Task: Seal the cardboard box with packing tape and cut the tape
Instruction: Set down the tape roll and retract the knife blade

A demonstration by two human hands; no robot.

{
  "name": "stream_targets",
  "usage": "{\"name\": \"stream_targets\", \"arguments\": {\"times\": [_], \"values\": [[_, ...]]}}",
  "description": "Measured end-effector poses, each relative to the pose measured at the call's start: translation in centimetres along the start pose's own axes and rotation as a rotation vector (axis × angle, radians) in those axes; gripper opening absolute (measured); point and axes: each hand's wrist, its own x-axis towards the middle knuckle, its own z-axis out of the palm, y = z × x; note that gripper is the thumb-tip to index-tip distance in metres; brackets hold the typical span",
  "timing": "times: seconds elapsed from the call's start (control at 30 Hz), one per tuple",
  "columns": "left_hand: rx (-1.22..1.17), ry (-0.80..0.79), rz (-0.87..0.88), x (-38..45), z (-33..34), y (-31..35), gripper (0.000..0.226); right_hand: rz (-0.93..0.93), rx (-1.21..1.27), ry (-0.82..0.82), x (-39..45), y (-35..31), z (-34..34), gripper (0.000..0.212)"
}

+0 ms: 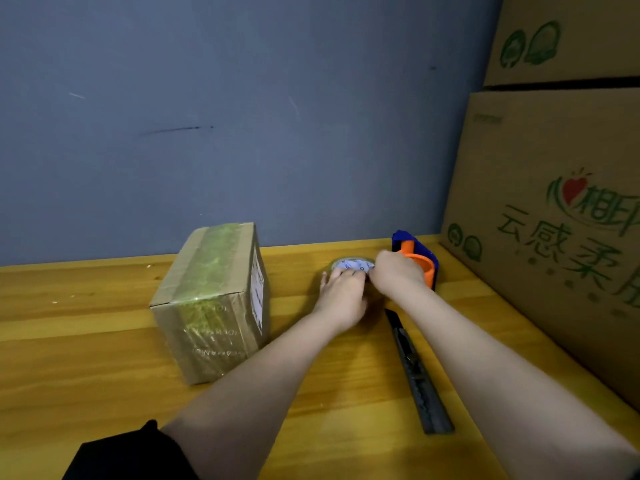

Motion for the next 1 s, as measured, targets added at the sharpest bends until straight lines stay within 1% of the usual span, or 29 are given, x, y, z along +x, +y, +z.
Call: {"name": "stream_targets", "arguments": {"times": [0.23, 0.33, 0.4, 0.47, 0.57, 0.63, 0.67, 0.7, 0.77, 0.83, 0.9, 0.93, 1.0], "values": [[-0.018, 0.001, 0.015, 0.2, 0.5, -0.5, 0.042, 0.018, 0.052, -0.002, -0.1, -0.3, 0.4, 0.029], [0.0, 0.006, 0.014, -0.1, 0.8, -0.5, 0.048, 0.041, 0.129, -0.09, -0.4, -0.1, 0.4, 0.034], [0.054, 0.008, -0.002, -0.4, 0.8, -0.2, 0.055, 0.054, 0.197, -0.152, -0.6, -0.1, 0.1, 0.033], [0.083, 0.035, -0.024, -1.3, 0.5, 0.2, 0.062, 0.017, 0.169, -0.104, -1.2, -0.2, -0.5, 0.033], [0.037, 0.145, -0.005, -3.3, -0.2, 1.3, 0.063, -0.087, 0.064, 0.1, -3.0, 0.3, -1.7, 0.033], [-0.065, 0.182, 0.011, -5.3, -0.6, 2.0, 0.057, -0.118, 0.044, 0.187, -4.5, 1.0, -2.4, 0.033], [-0.15, 0.17, 0.001, -6.1, -0.5, 2.4, 0.053, -0.107, 0.04, 0.186, -5.1, 1.5, -2.5, 0.032], [-0.262, 0.139, -0.028, -6.9, -0.4, 2.8, 0.05, -0.087, 0.032, 0.155, -5.8, 2.1, -2.7, 0.032], [-0.531, 0.036, -0.127, -8.0, 0.0, 3.5, 0.046, -0.028, 0.009, 0.022, -7.4, 3.3, -2.6, 0.035], [-0.783, -0.089, -0.254, -8.9, 0.0, 4.3, 0.047, 0.025, -0.017, -0.112, -9.0, 4.2, -2.3, 0.042], [-1.009, -0.201, -0.372, -9.9, -0.5, 5.2, 0.046, 0.074, -0.016, -0.195, -10.4, 4.5, -1.8, 0.051], [-1.108, -0.225, -0.416, -10.4, -0.7, 5.5, 0.044, 0.1, -0.005, -0.223, -10.9, 4.5, -1.6, 0.055], [-1.284, -0.223, -0.479, -11.1, -0.9, 5.8, 0.035, 0.139, 0.025, -0.26, -11.7, 4.3, -1.4, 0.059]]}}
